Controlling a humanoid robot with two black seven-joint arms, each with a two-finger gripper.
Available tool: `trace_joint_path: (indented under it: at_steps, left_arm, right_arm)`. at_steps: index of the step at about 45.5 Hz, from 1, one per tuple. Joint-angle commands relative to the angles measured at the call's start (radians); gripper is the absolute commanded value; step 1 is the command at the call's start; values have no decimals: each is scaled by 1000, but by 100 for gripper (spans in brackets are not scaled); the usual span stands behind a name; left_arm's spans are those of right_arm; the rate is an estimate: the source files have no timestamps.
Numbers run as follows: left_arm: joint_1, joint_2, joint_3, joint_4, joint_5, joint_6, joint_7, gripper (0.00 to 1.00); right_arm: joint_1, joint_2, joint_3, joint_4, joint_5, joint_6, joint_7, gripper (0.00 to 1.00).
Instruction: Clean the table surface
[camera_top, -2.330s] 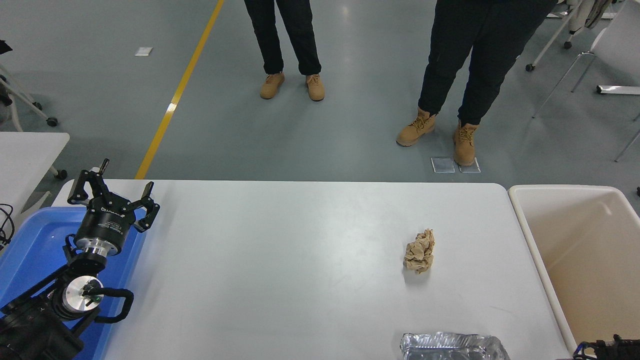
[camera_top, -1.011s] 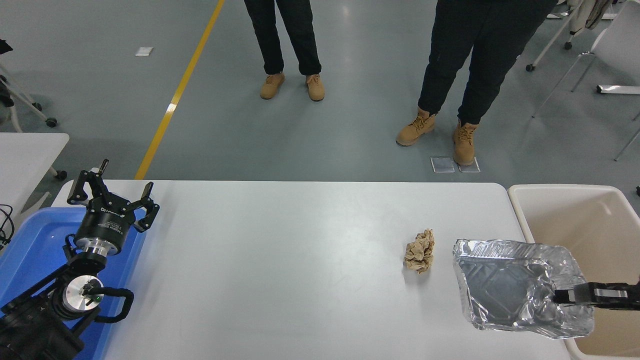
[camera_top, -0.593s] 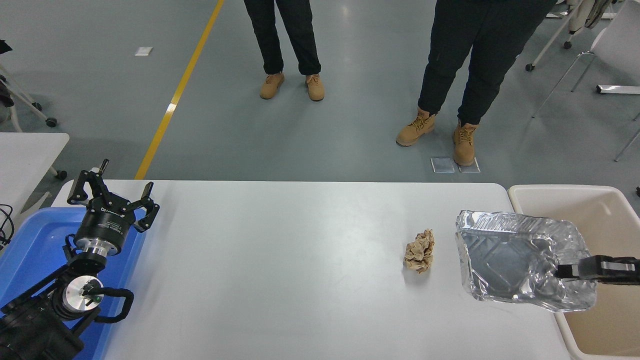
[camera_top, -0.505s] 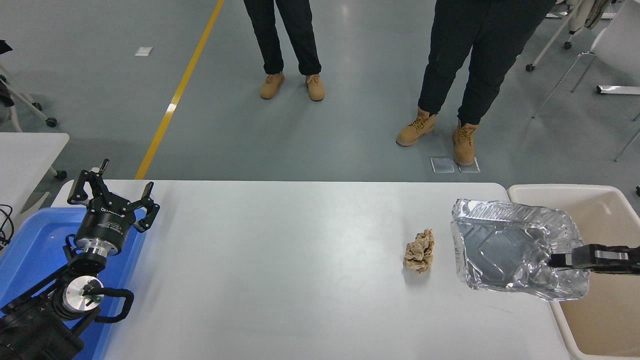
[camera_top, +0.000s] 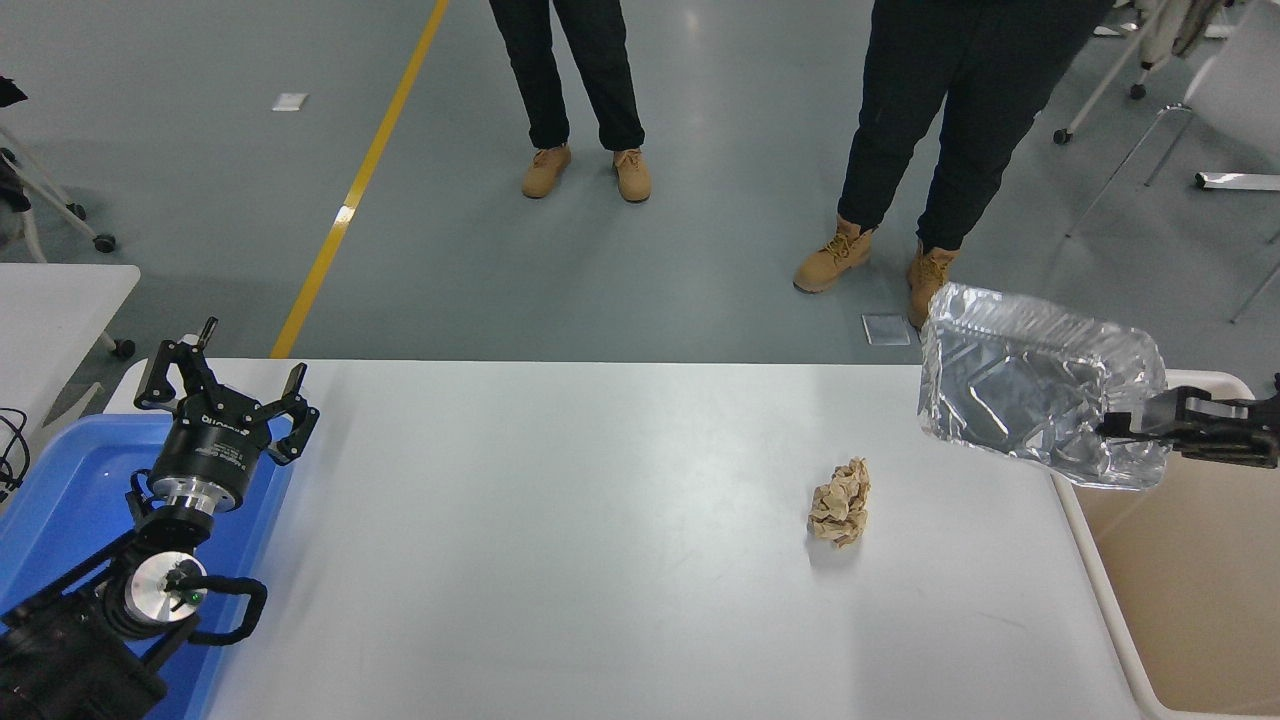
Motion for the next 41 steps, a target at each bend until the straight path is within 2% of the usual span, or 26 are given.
trace_joint_path:
  at_steps: [1, 22, 34, 41]
  left_arm:
    - [0, 0, 0, 0, 0, 0, 0, 99]
    - [0, 0, 0, 0, 0, 0, 0, 99]
    - [0, 0, 0, 0, 0, 0, 0, 99]
    - [0, 0, 0, 0, 0, 0, 0, 99]
  right_arm:
    - [-79, 107, -5, -269, 83, -3, -2, 0]
    - [-223, 212, -5, -639, 308, -6, -22, 0]
    - [-289, 226, -3, -740, 480, -8, -72, 0]
    - [-330, 226, -3, -761, 526, -8, -92, 0]
